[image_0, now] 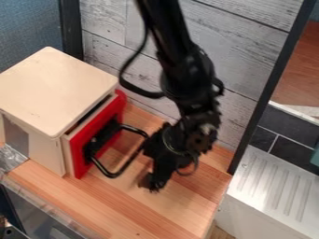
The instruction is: Pushes the door of the drawer and closes it
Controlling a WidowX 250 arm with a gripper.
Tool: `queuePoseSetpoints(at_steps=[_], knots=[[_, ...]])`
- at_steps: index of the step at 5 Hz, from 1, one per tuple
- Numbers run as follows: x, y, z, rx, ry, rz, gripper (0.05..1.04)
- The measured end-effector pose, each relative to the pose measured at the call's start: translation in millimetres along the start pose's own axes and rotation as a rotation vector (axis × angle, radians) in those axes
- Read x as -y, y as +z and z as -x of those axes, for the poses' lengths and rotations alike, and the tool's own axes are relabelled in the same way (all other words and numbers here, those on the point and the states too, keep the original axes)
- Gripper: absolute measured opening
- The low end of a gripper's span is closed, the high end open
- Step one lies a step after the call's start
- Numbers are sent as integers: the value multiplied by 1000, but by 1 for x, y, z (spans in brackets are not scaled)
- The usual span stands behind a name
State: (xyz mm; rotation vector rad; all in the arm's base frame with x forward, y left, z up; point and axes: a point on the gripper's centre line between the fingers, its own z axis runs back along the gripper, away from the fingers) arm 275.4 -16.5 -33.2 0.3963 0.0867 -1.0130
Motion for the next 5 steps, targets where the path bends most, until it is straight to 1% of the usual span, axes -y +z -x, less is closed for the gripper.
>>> queuePoseSetpoints(at_steps=[1,2,3,4,5], knots=[[-9,-1,17,10,9,-7,999],[-10,-4,26,29,-19,-5,998],[-9,-6,30,63,-55,16,998],[3,11,40,106,-17,85,999],[14,67,51,172,202,150,999]])
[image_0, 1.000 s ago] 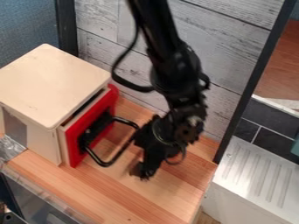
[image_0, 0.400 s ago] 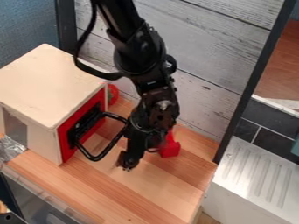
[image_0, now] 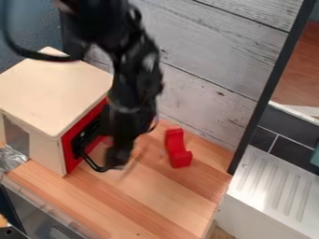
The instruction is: Pushes the door of the drawer and closes it
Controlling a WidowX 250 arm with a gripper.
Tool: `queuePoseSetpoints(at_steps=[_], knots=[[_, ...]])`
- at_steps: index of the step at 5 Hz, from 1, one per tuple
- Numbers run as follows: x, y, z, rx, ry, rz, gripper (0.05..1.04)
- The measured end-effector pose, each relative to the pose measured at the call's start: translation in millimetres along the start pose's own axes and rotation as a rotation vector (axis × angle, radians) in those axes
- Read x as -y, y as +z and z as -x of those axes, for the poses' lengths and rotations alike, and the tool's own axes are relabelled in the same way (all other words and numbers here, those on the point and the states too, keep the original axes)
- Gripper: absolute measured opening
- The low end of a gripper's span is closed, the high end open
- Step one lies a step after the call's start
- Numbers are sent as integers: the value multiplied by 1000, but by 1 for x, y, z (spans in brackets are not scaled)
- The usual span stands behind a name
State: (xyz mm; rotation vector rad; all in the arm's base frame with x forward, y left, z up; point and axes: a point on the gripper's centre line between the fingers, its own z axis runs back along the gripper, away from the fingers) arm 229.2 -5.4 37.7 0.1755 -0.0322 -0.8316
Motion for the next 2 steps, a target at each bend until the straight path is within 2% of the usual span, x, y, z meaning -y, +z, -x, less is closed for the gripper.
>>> queuePoseSetpoints(at_steps=[1,2], knots=[[25,59,19,23,145,32,999],[45,109,52,90,194,87,999]])
